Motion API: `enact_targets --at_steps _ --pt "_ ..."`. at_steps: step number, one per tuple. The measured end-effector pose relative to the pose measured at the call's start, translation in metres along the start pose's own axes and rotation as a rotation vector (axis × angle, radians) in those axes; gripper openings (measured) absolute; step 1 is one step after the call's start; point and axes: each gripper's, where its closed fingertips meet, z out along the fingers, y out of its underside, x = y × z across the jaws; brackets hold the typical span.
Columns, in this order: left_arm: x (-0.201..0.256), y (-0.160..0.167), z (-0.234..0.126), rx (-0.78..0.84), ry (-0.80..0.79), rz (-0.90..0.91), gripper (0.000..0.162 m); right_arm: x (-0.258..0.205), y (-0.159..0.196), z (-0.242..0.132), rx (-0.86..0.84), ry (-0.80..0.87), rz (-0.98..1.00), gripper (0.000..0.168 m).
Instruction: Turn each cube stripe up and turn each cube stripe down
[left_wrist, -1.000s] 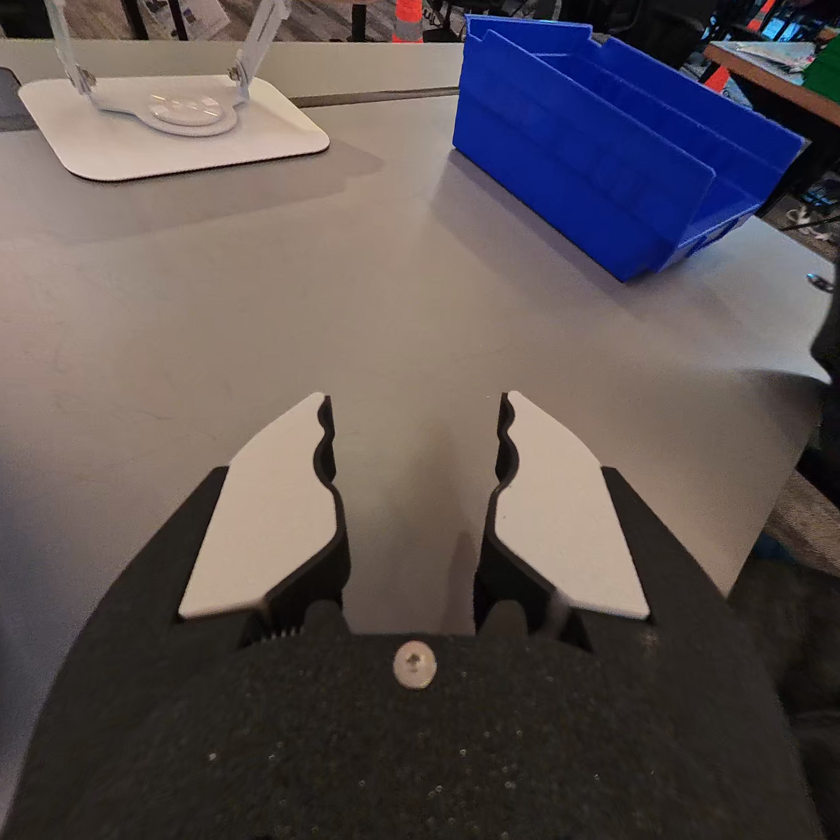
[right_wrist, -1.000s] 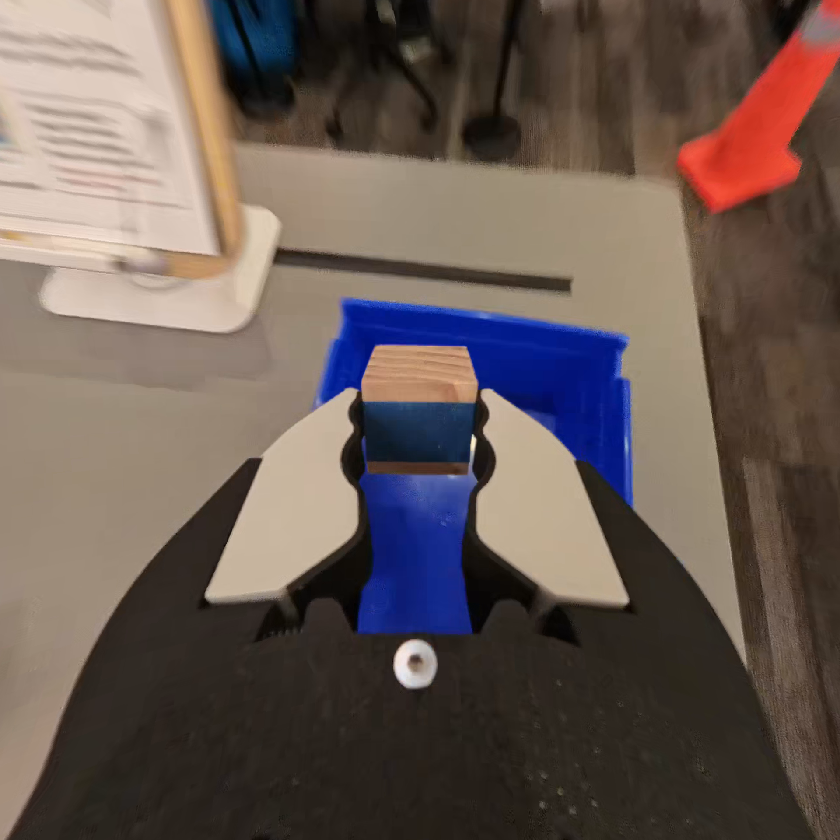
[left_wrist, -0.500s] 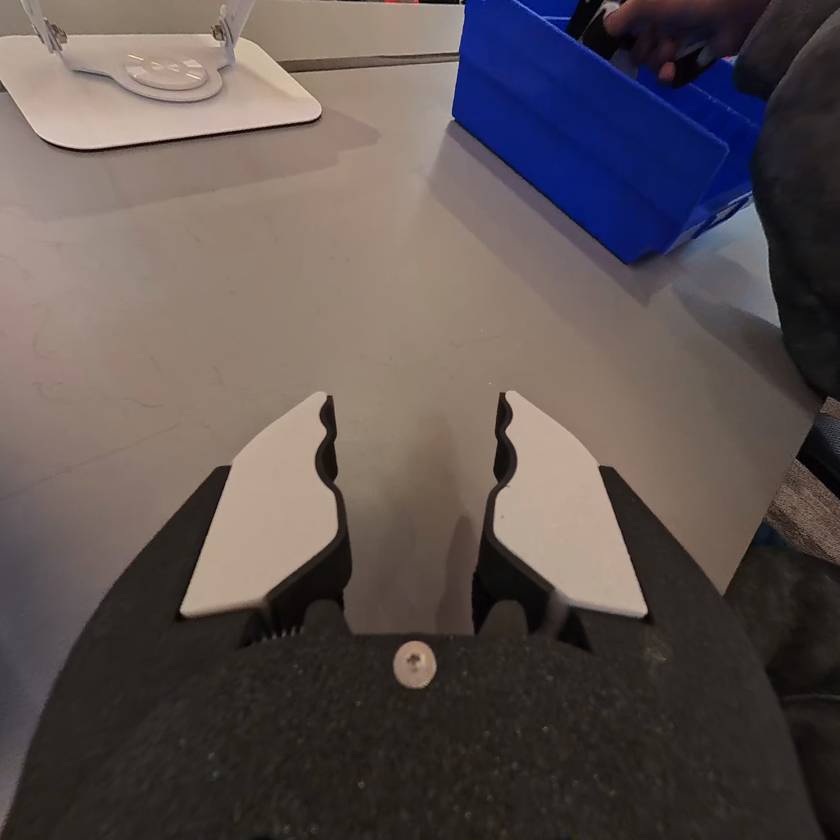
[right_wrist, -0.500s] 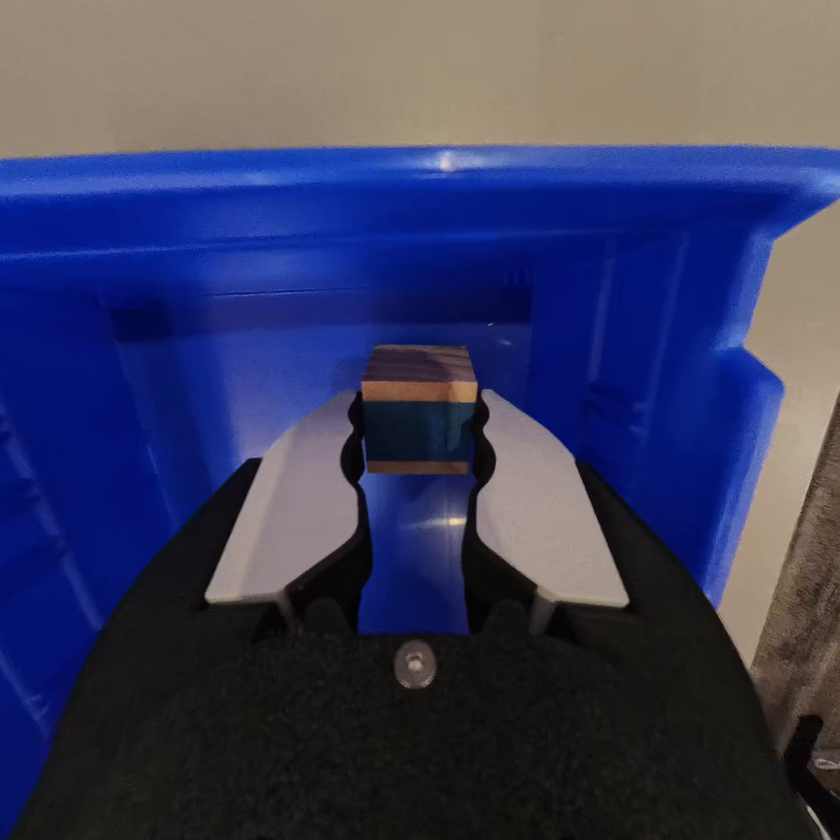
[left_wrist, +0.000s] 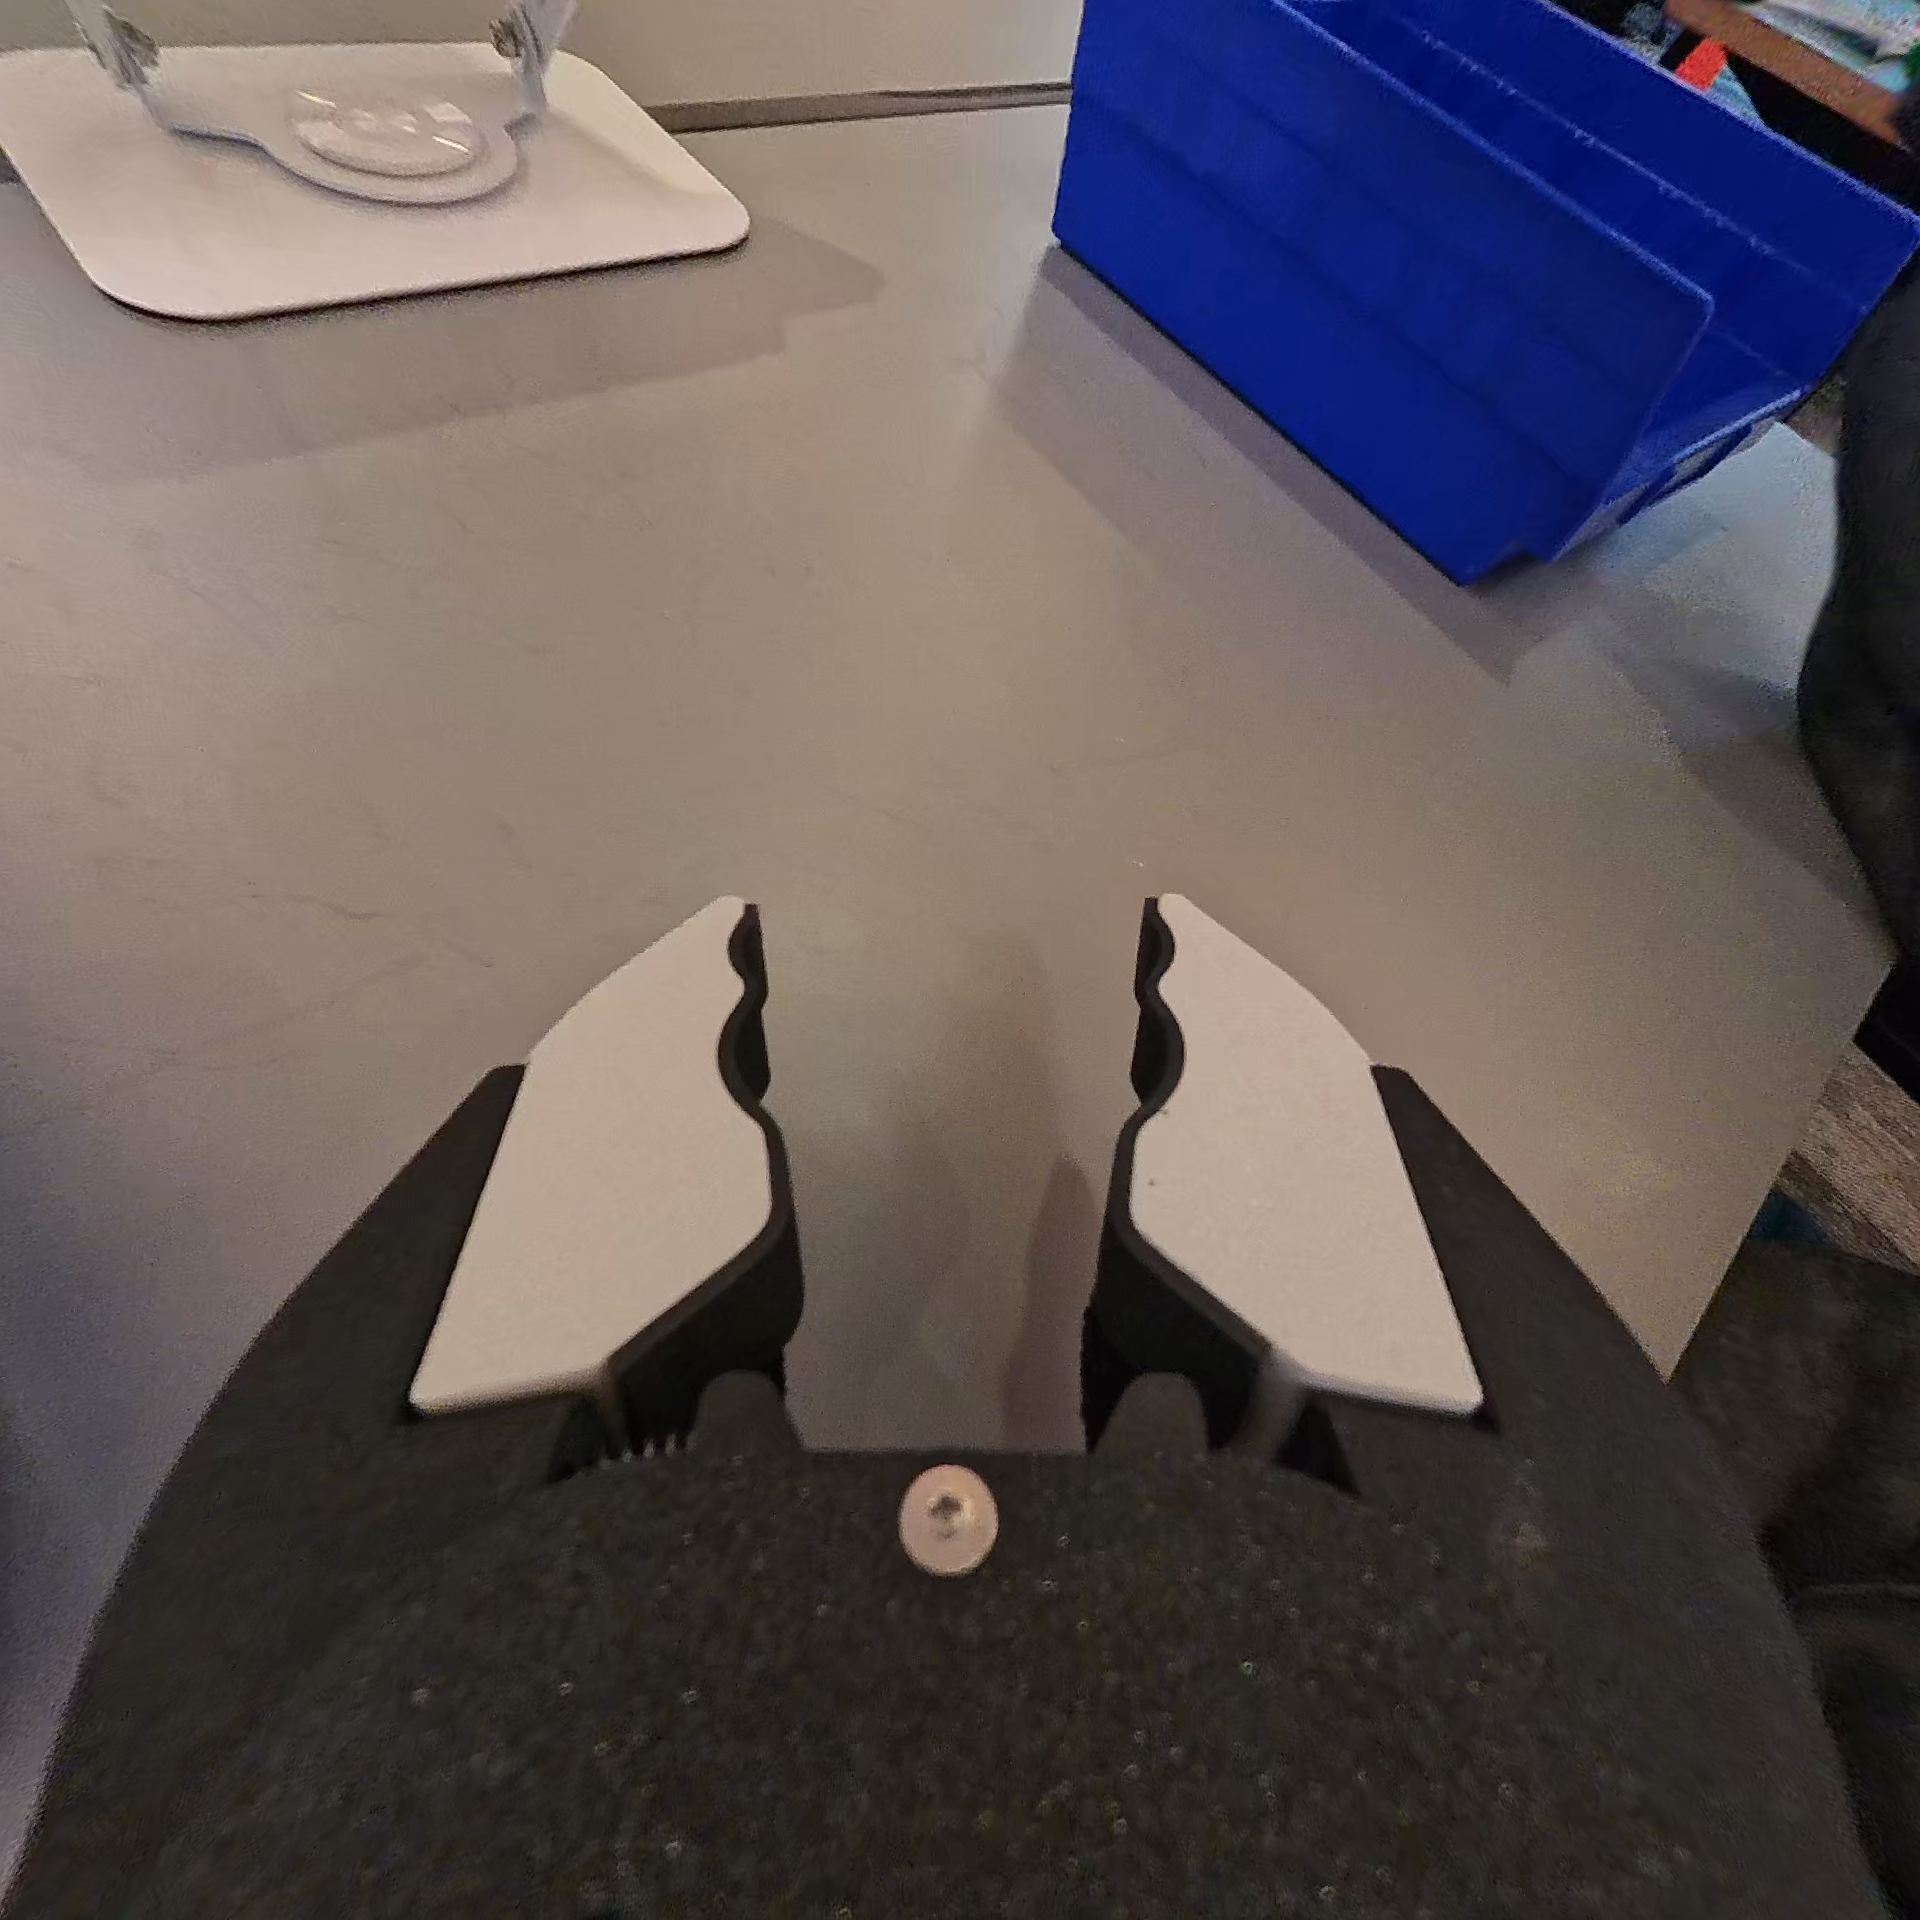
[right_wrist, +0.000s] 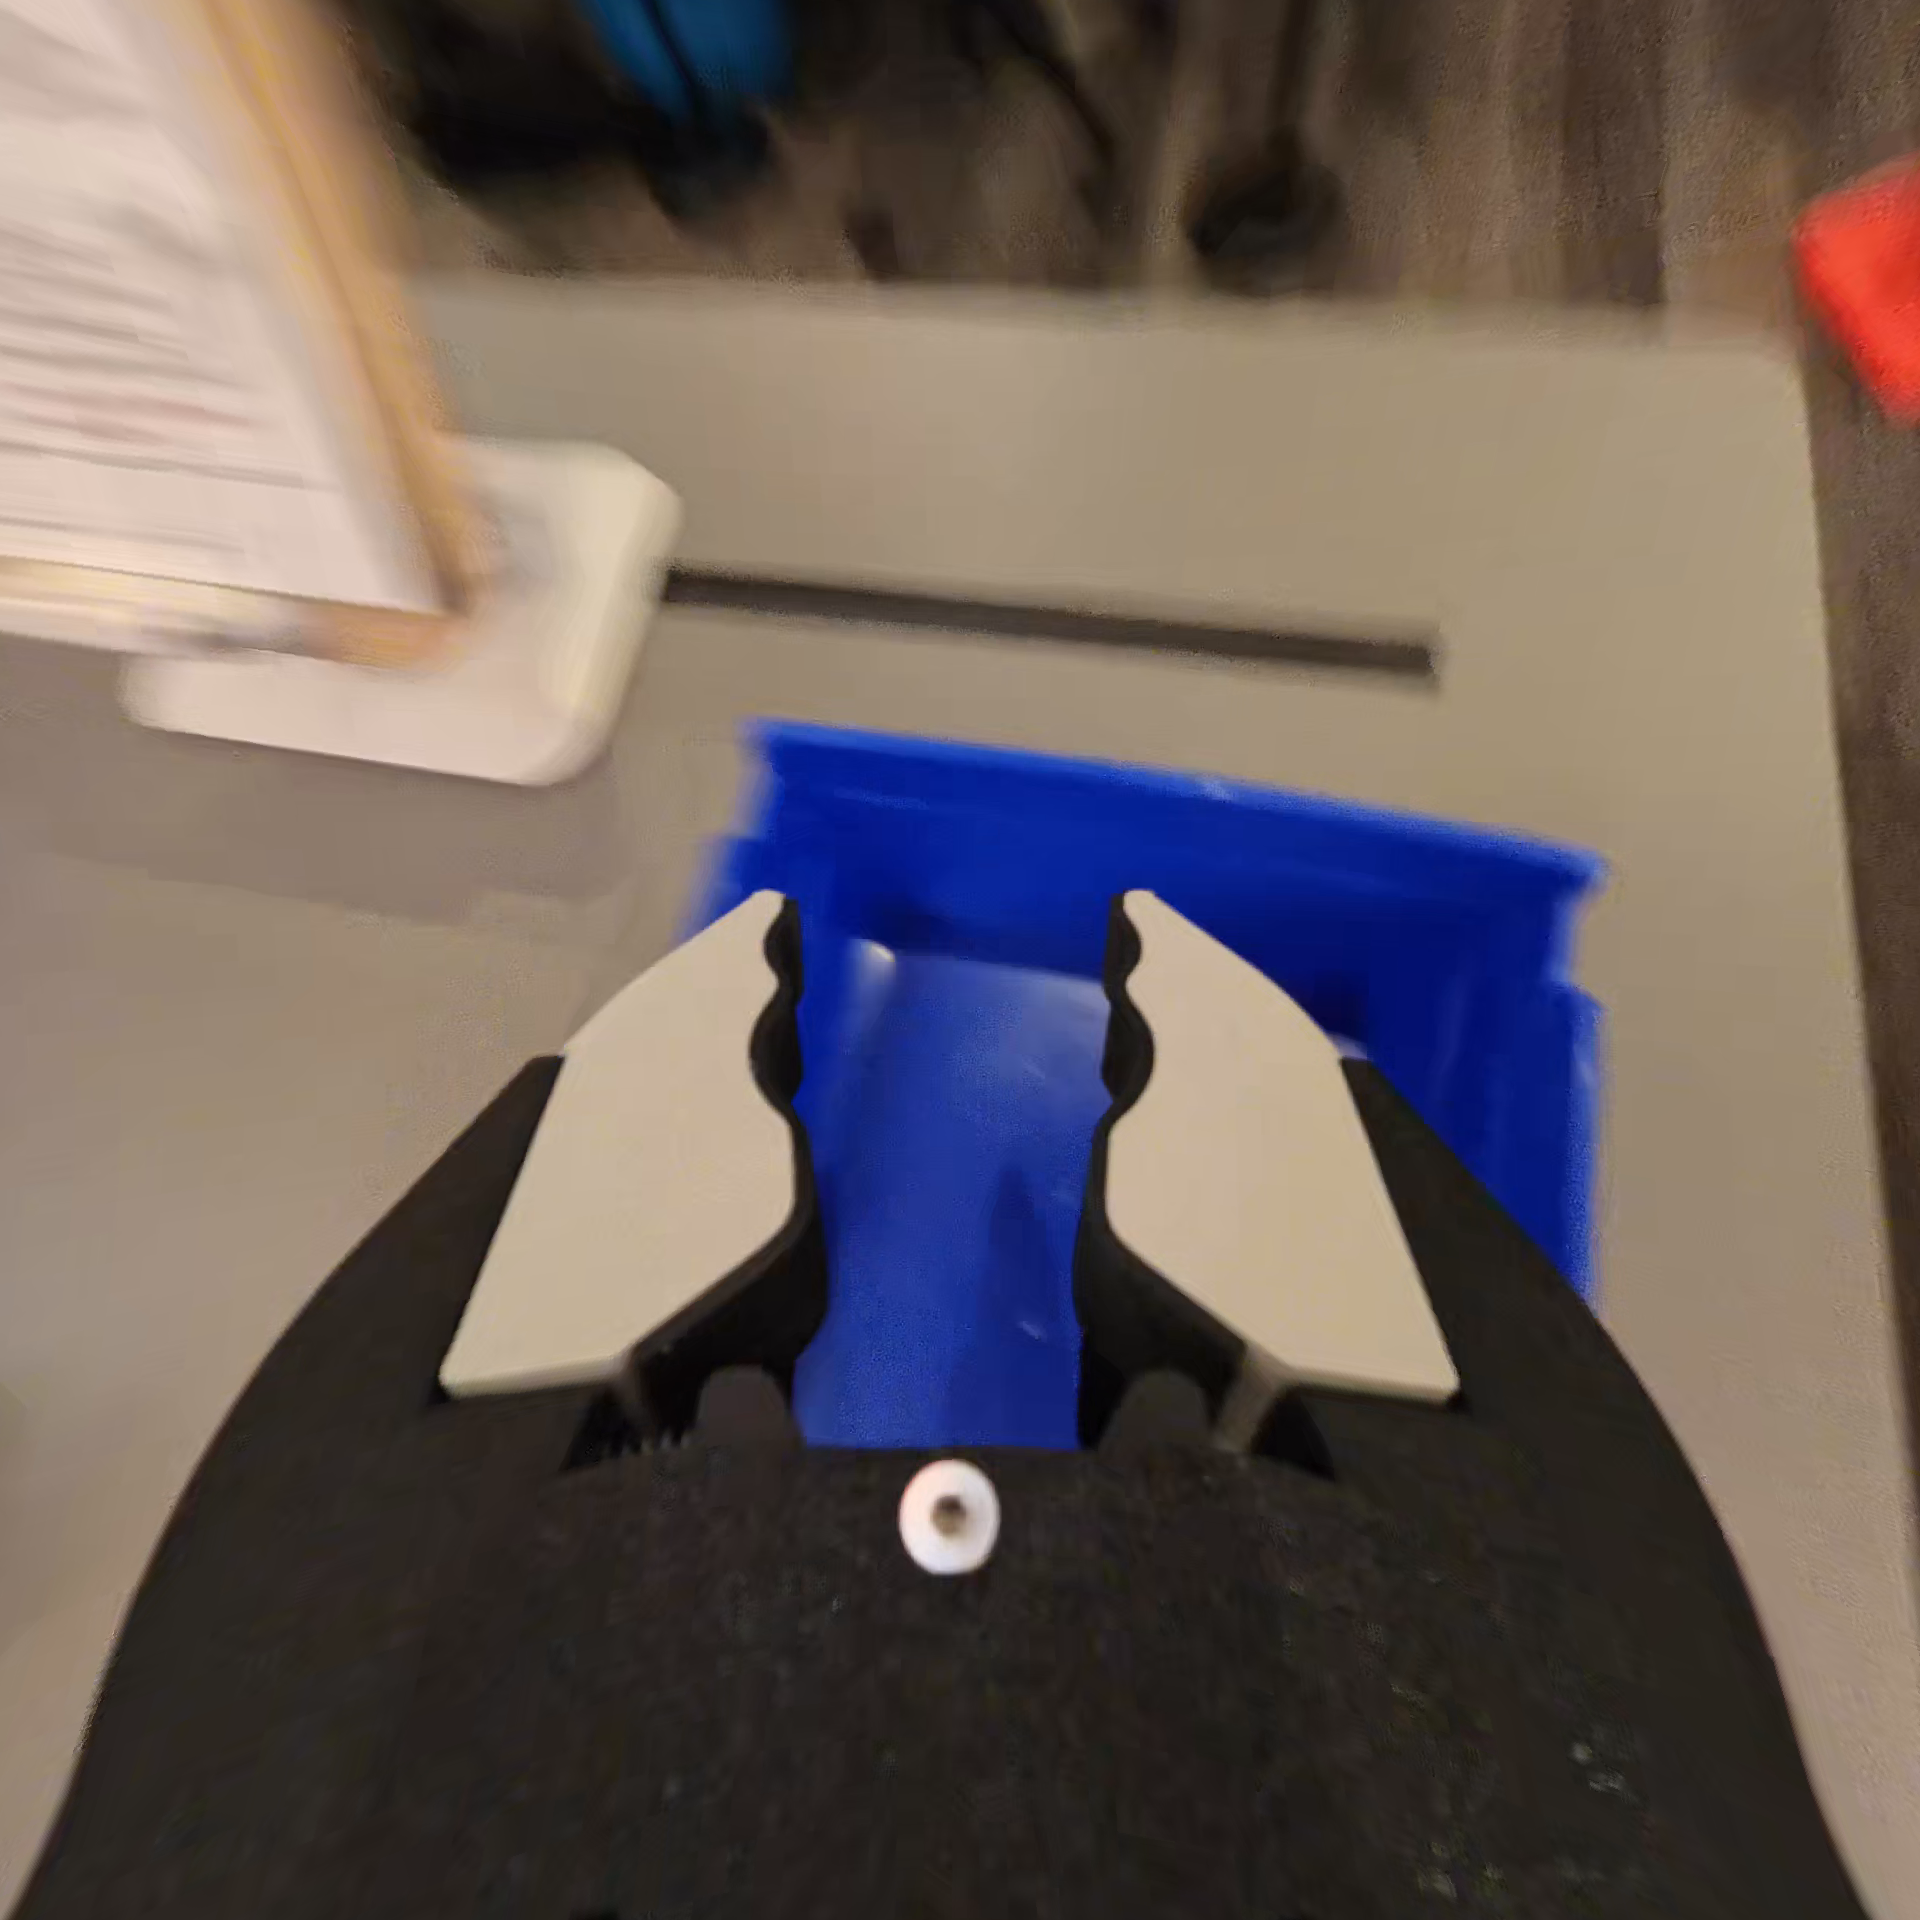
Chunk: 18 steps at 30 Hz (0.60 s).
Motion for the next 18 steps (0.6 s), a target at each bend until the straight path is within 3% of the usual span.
enact_targets --at_steps 3,5,8,12,18 --pt "-0.004 -0.004 -0.002 0.023 -0.015 -0.004 0.067 -0.093 -0.02 -0.074 0.429 -0.237 -0.105 0.059" --pt "-0.007 -0.006 -0.004 0.038 -0.027 -0.01 0.067 -0.149 0.002 -0.11 0.581 -0.355 -0.146 0.058" --pt "-0.008 -0.009 -0.007 0.057 -0.034 -0.013 0.067 -0.218 0.068 -0.119 0.591 -0.528 -0.142 0.051" --pt "-0.008 -0.01 -0.01 0.063 -0.055 0.007 0.067 -0.281 0.144 -0.099 0.547 -0.688 -0.105 0.06" --pt "-0.009 -0.005 -0.01 0.023 -0.069 -0.012 0.064 -0.29 0.169 -0.08 0.483 -0.66 -0.185 0.057"
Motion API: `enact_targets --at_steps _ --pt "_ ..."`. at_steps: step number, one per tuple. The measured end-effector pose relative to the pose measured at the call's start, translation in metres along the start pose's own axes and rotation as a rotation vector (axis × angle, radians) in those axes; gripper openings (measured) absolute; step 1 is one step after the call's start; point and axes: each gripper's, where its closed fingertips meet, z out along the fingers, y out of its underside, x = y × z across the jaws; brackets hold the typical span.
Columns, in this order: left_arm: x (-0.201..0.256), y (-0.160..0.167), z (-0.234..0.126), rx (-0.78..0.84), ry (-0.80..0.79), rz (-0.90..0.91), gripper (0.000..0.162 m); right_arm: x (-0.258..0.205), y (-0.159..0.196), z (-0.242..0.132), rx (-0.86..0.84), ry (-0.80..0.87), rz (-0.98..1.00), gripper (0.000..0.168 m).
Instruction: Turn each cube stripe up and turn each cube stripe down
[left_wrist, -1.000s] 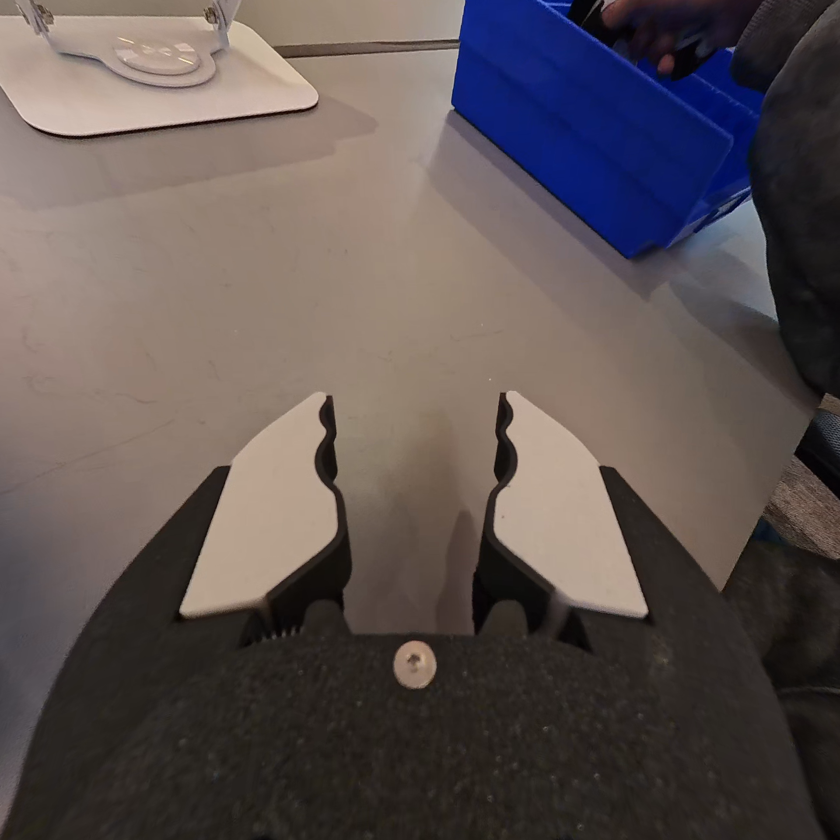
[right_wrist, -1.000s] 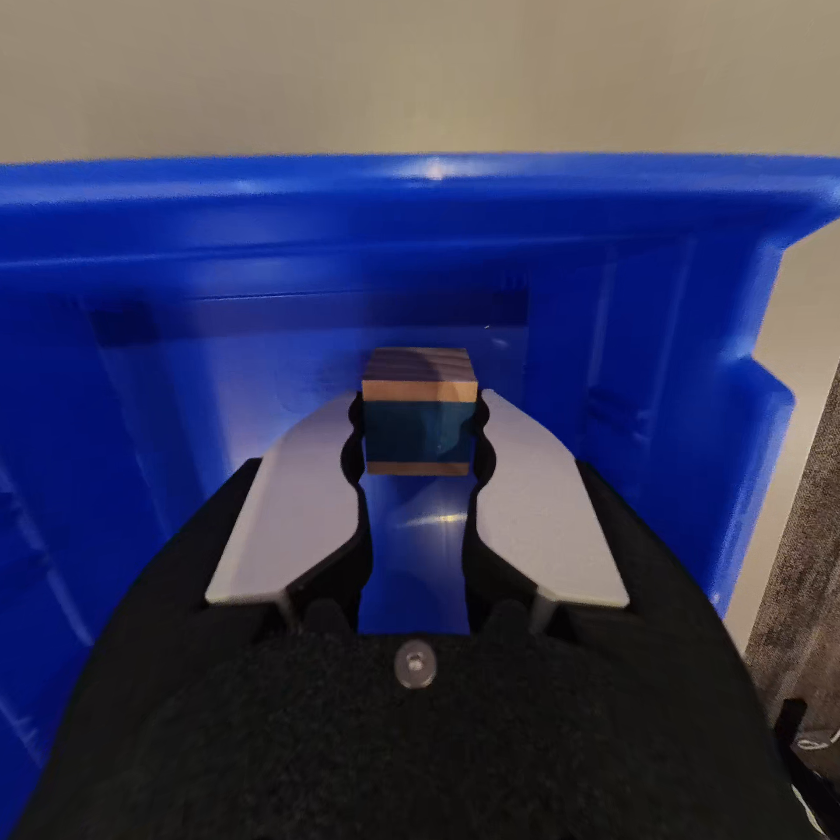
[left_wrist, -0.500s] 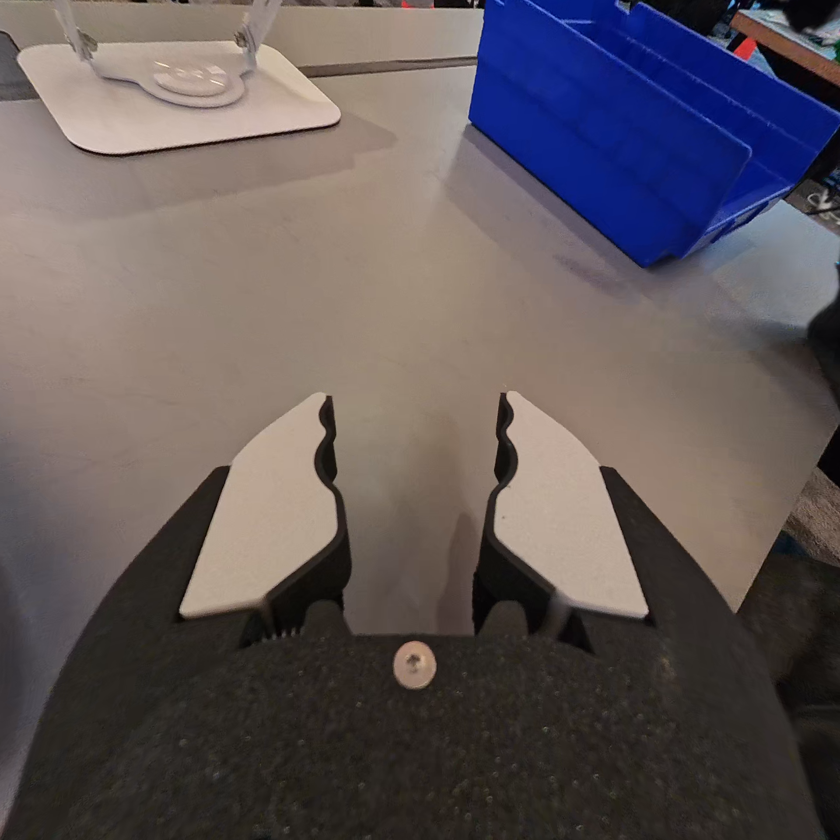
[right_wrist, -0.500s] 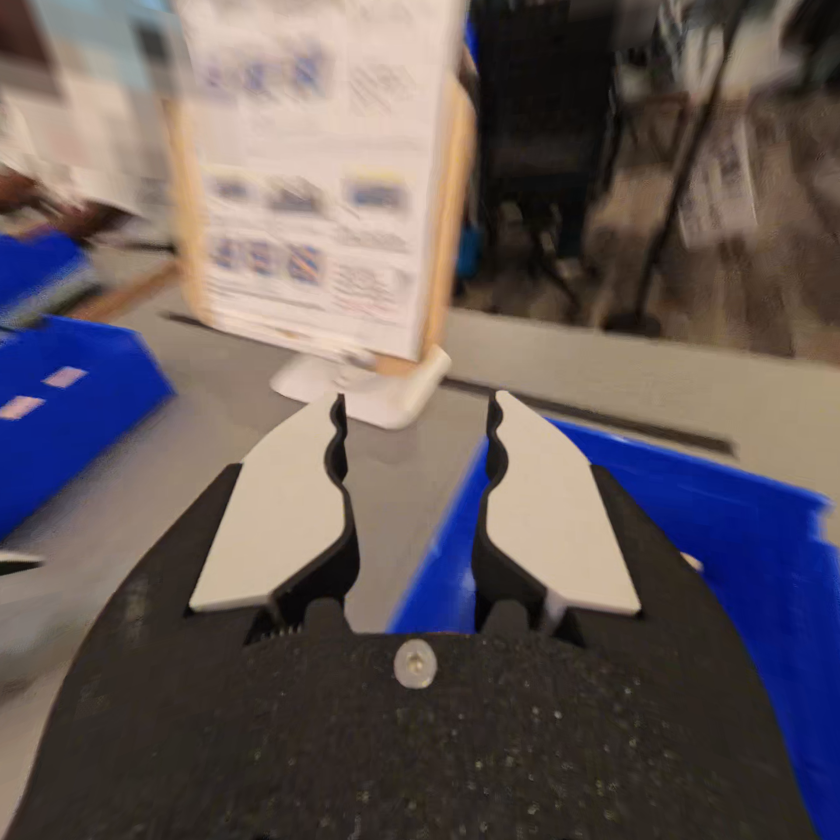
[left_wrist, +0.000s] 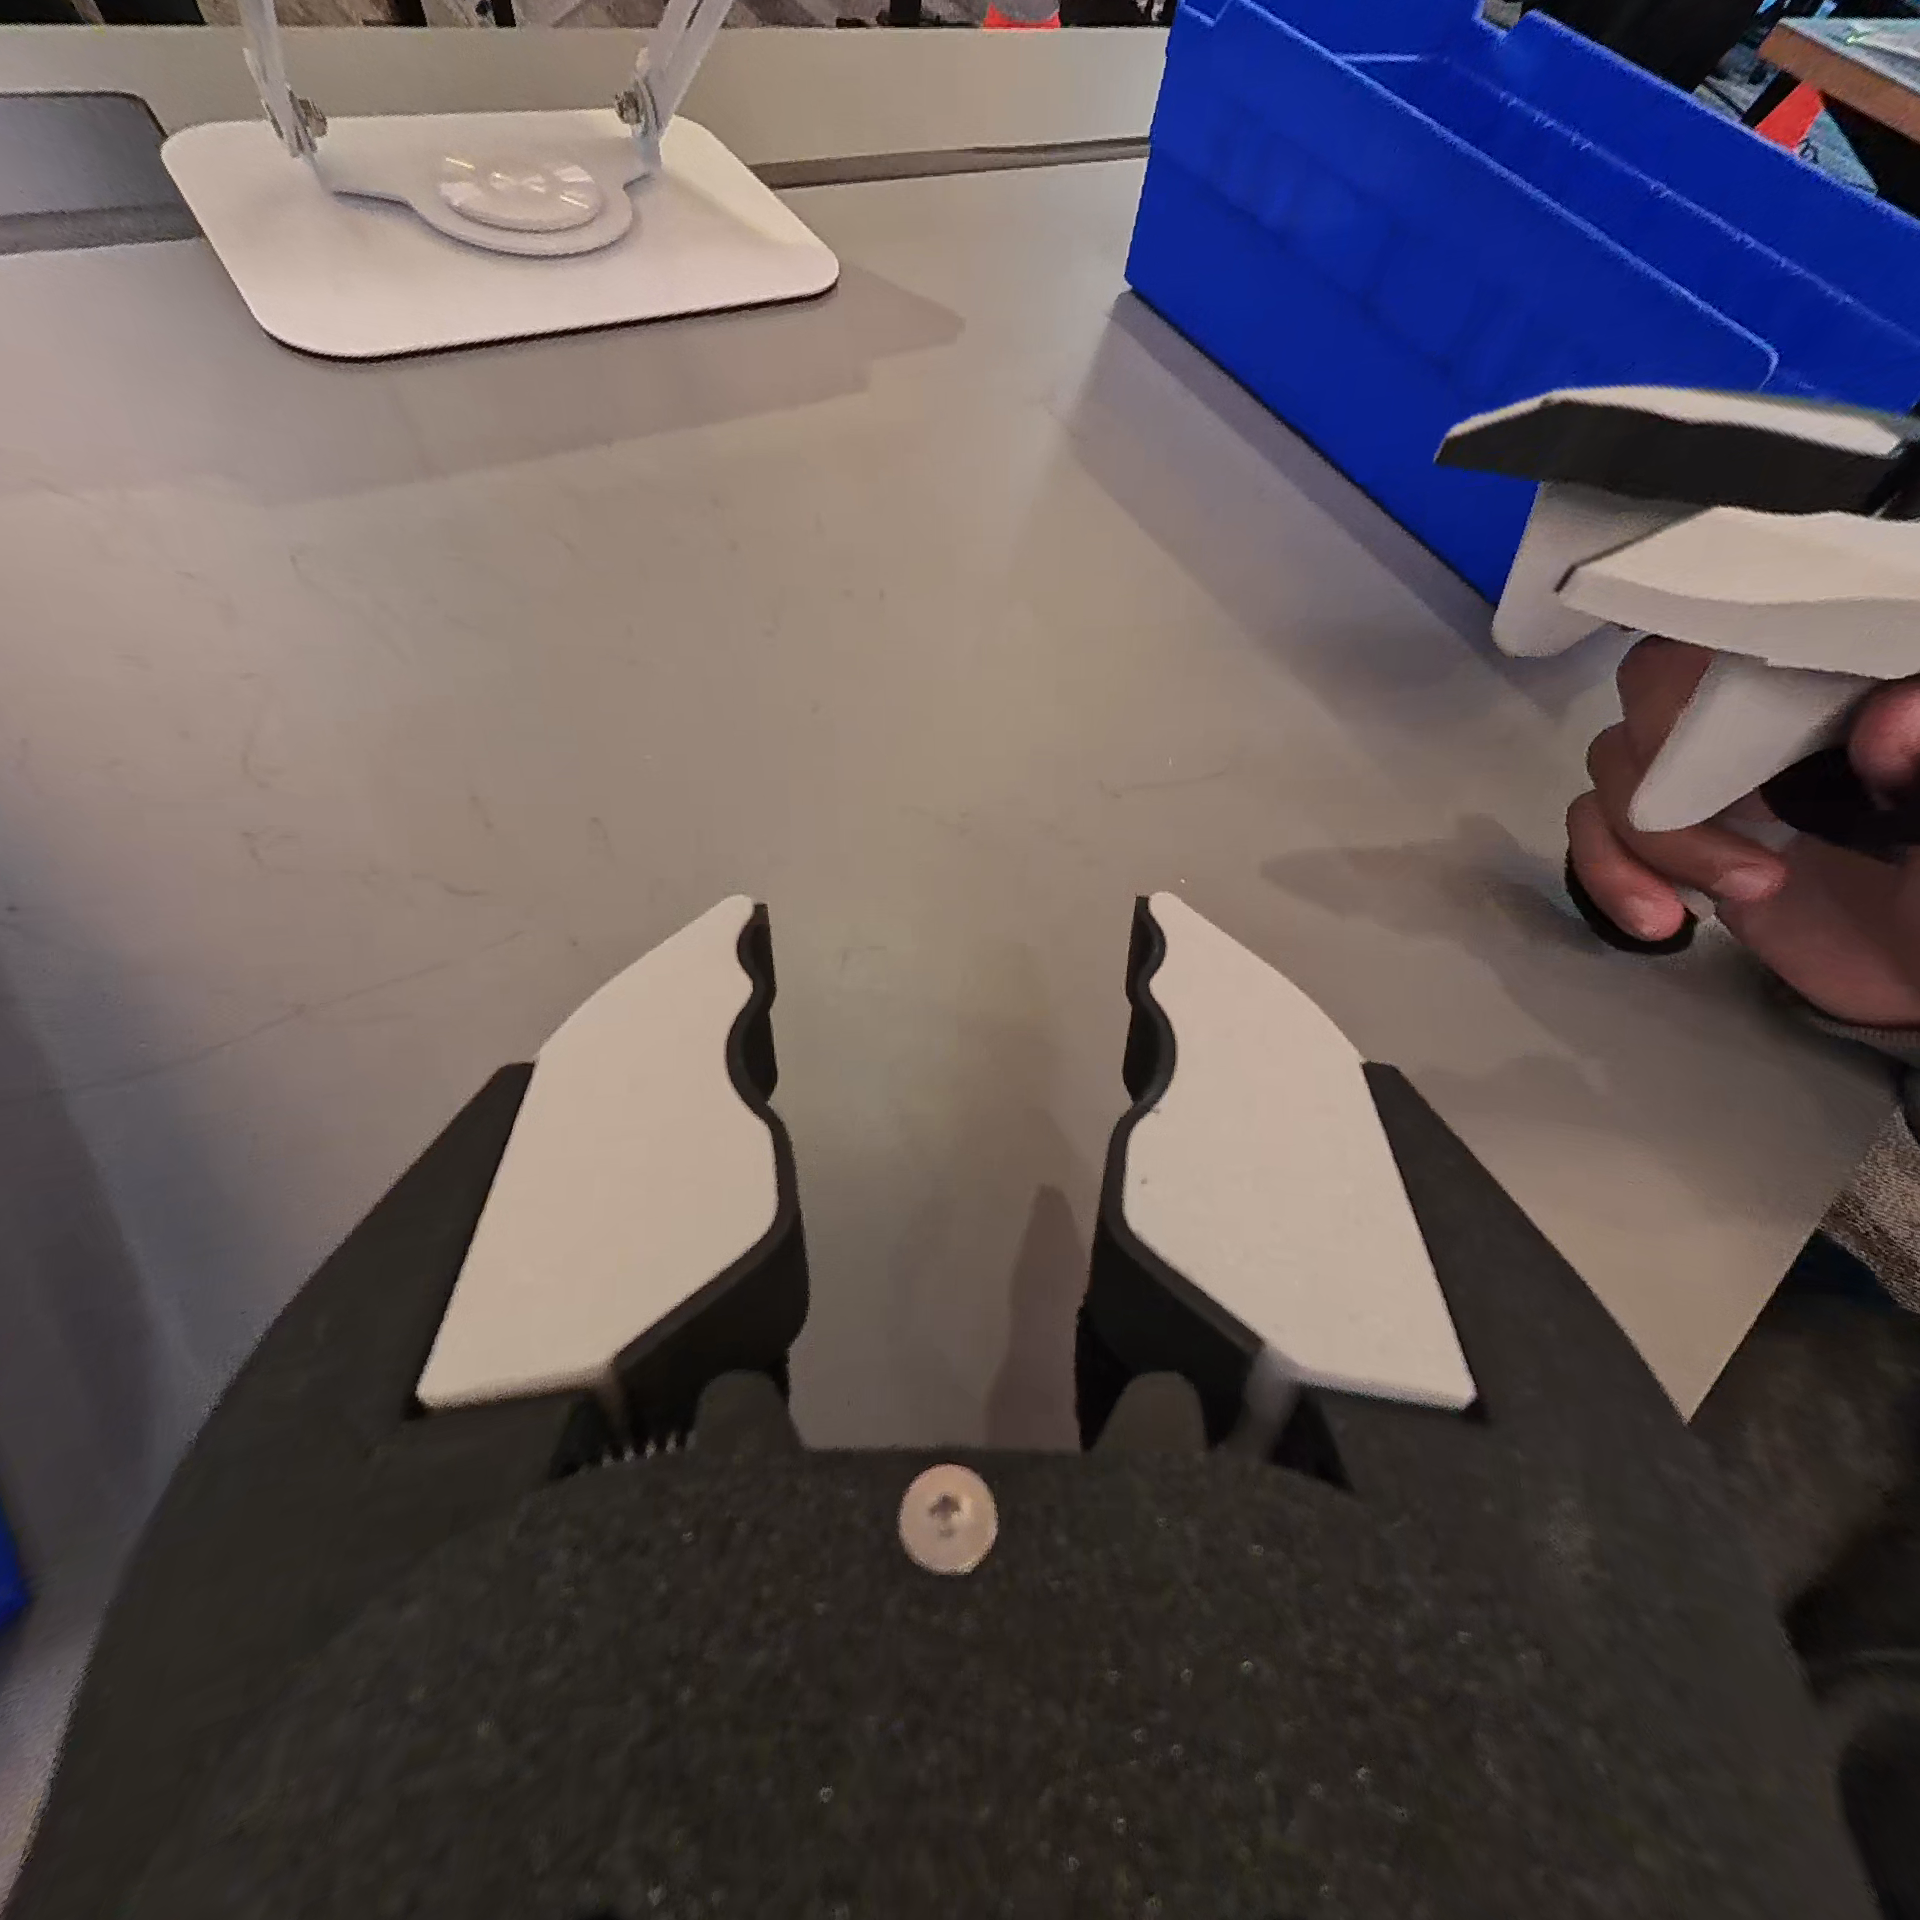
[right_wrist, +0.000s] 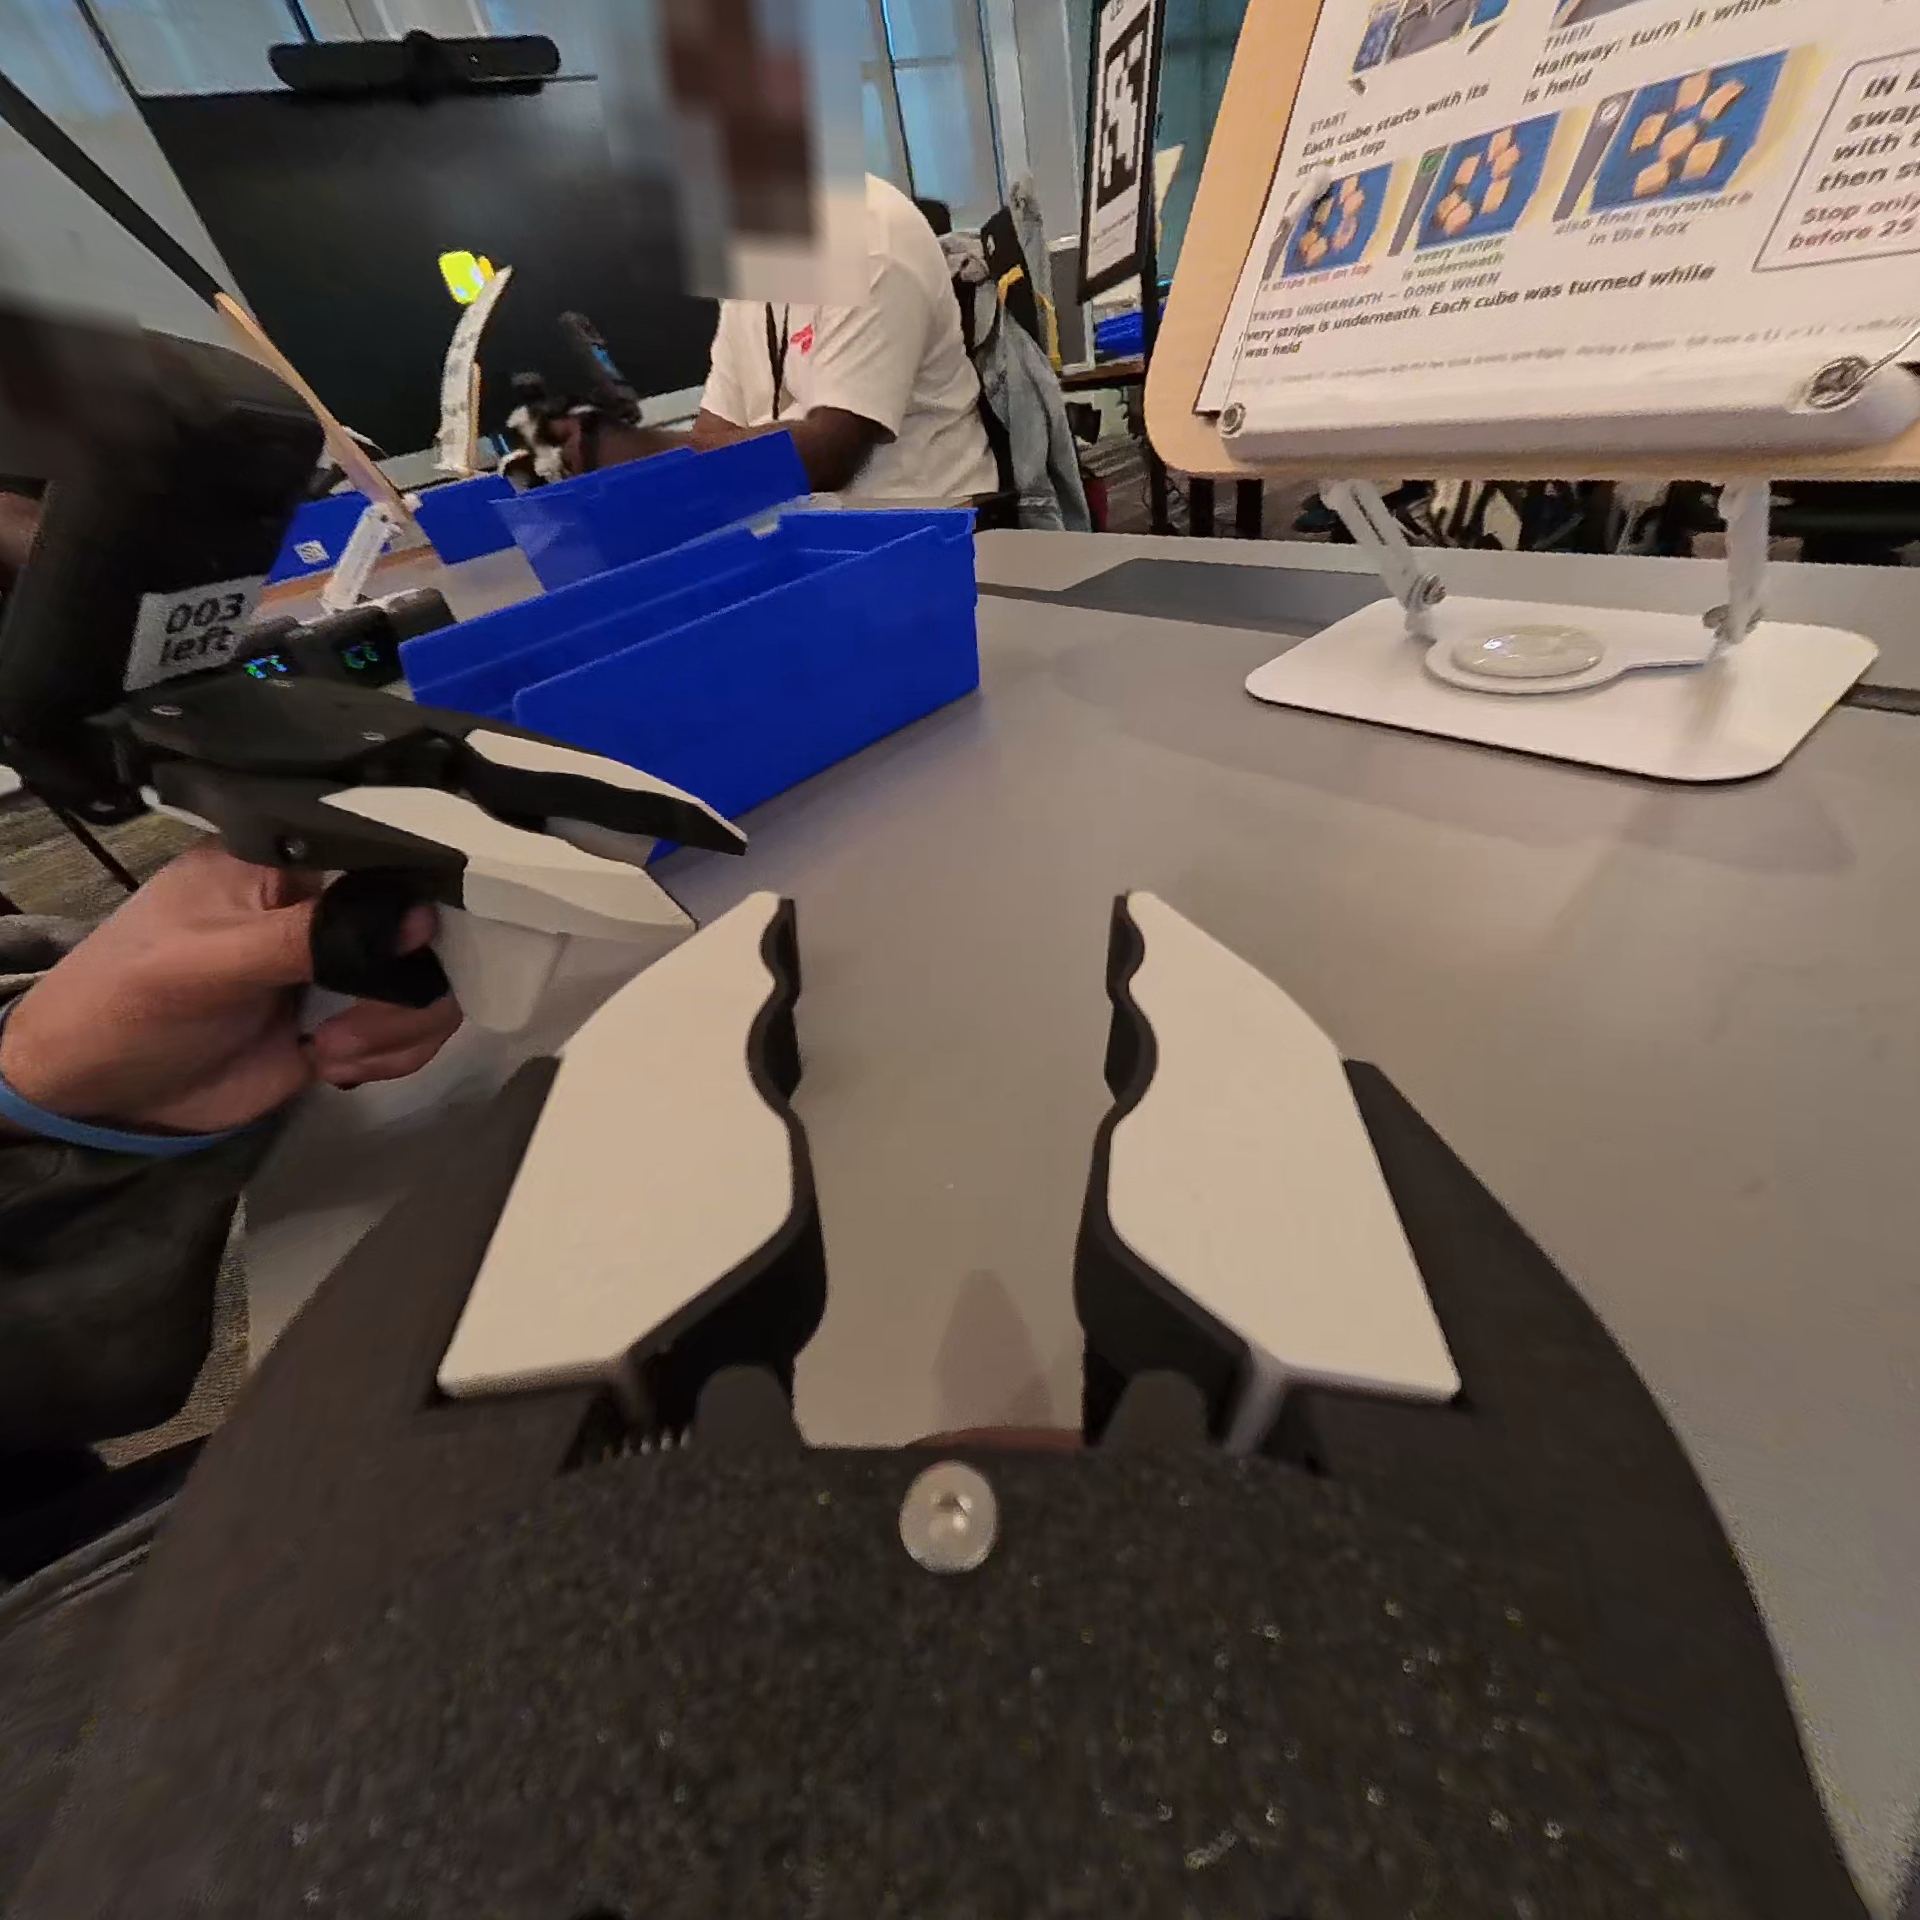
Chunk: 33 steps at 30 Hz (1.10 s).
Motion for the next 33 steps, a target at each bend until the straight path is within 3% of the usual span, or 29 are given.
enact_targets --at_steps 5,8,12,15,19,21,26,29,33 --pt "-0.002 -0.006 -0.007 -0.008 -0.018 -0.011 0.065 0.003 -0.003 -0.007 0.034 -0.007 0.018 0.05" --pt "-0.014 -0.03 -0.036 0.017 -0.054 -0.046 0.065 -0.002 -0.005 -0.009 0.056 -0.014 -0.011 0.048" --pt "-0.094 -0.051 -0.096 -0.022 -0.256 -0.133 0.063 -0.007 0.002 -0.005 0.021 -0.015 -0.085 0.047" --pt "-0.183 -0.02 -0.131 -0.28 -0.471 -0.223 0.067 -0.01 0.001 -0.005 0.029 -0.03 -0.088 0.046" --pt "-0.251 0.025 -0.137 -0.541 -0.534 -0.407 0.069 -0.009 0.0 -0.005 0.032 -0.045 -0.064 0.046" --pt "-0.264 0.043 -0.13 -0.626 -0.528 -0.461 0.069 -0.007 0.0 -0.006 0.035 -0.049 -0.049 0.046" --pt "-0.281 0.043 -0.134 -0.637 -0.613 -0.507 0.061 -0.007 0.002 -0.005 0.028 -0.061 -0.023 0.046" --pt "-0.288 0.051 -0.147 -0.717 -0.712 -0.445 0.062 -0.008 0.002 -0.005 0.026 -0.06 -0.037 0.046" --pt "-0.288 0.053 -0.135 -0.759 -0.655 -0.384 0.062 -0.011 0.005 -0.003 0.01 -0.071 -0.046 0.046"
